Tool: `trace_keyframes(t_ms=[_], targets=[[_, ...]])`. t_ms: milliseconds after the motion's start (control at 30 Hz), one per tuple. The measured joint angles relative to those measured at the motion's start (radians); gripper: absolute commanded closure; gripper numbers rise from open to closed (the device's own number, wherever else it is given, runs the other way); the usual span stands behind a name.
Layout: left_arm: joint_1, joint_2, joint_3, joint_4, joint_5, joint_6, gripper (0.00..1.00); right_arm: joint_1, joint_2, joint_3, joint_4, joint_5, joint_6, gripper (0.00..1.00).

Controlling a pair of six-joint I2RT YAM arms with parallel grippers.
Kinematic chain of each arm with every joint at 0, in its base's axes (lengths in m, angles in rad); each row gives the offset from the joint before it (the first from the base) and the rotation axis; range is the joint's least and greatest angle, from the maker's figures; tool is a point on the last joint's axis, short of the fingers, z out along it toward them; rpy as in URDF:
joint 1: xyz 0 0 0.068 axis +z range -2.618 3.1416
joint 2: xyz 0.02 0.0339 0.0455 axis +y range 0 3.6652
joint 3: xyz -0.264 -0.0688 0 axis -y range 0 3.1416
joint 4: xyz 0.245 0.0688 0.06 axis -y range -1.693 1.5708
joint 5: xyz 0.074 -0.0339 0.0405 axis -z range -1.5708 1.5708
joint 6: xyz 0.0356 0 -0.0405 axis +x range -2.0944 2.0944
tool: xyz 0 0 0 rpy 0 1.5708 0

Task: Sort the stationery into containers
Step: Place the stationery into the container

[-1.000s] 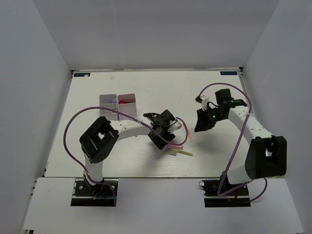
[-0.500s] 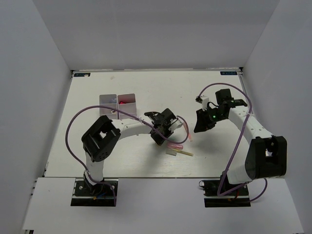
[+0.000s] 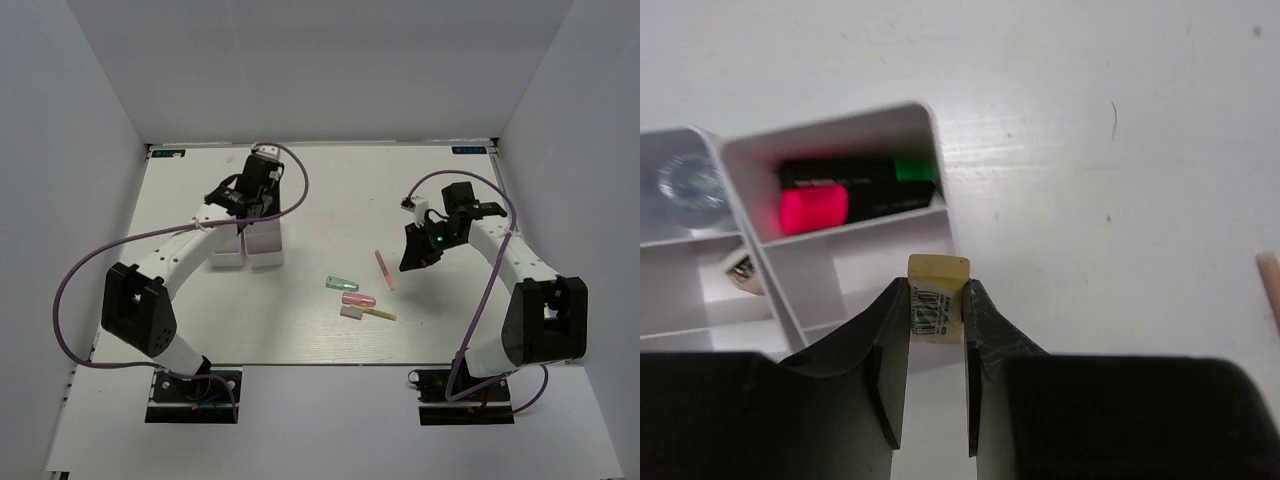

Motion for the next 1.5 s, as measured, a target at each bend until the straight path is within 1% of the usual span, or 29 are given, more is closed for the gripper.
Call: trace_keyframes(t_ms=[67,200,267,467,933,1000,1100,1133,1167,1200,1233,1267,1500], targets=[[0.030,0.010,0.046,-0.004,-0.030,-0.010,1.00,-0.001,0.001,0.000,0.000,-0.002,0.000,1.00],[0.062,0.089,0.175,-0.053,-0.038,-0.002,1.00,-0.003,0.001,0.004,0.000,-0.002,0.000,1.00],[0.072,0.119,0.199,-0.063,-0.038,0.002,1.00,-0.003,0.001,0.004,0.000,-0.002,0.000,1.00],[0.090,0.141,0.200,-0.126,-0.035,-0.003,1.00,-0.004,0.002,0.004,0.000,-0.002,0.000,1.00],[0.093,0.140,0.104,-0.126,-0.021,-0.025,1.00,-0.004,0.008,0.004,-0.002,-0.002,0.001,1.00],[0.093,0.140,0.099,-0.127,-0.019,-0.028,0.98,-0.004,0.013,0.004,-0.003,-0.002,0.001,1.00],[0.097,0.140,0.099,-0.126,-0.016,-0.032,0.89,-0.004,0.016,0.004,-0.004,-0.002,0.001,1.00],[0.098,0.140,0.099,-0.126,-0.016,-0.033,0.75,-0.005,0.016,0.004,-0.005,-0.003,0.001,1.00],[0.099,0.140,0.098,-0.125,-0.016,-0.034,0.69,-0.005,0.016,0.004,-0.005,-0.003,0.001,1.00],[0.099,0.140,0.095,-0.123,-0.016,-0.036,0.64,-0.005,0.016,0.004,-0.006,-0.003,0.001,1.00],[0.100,0.140,0.092,-0.123,-0.016,-0.037,0.55,-0.006,0.016,0.004,-0.008,-0.004,0.001,1.00],[0.101,0.140,0.087,-0.123,-0.016,-0.039,0.51,-0.006,0.016,0.004,-0.008,-0.005,0.001,1.00],[0.111,0.140,0.077,-0.124,-0.016,-0.050,0.51,-0.011,0.016,0.011,-0.011,-0.008,0.000,0.98]])
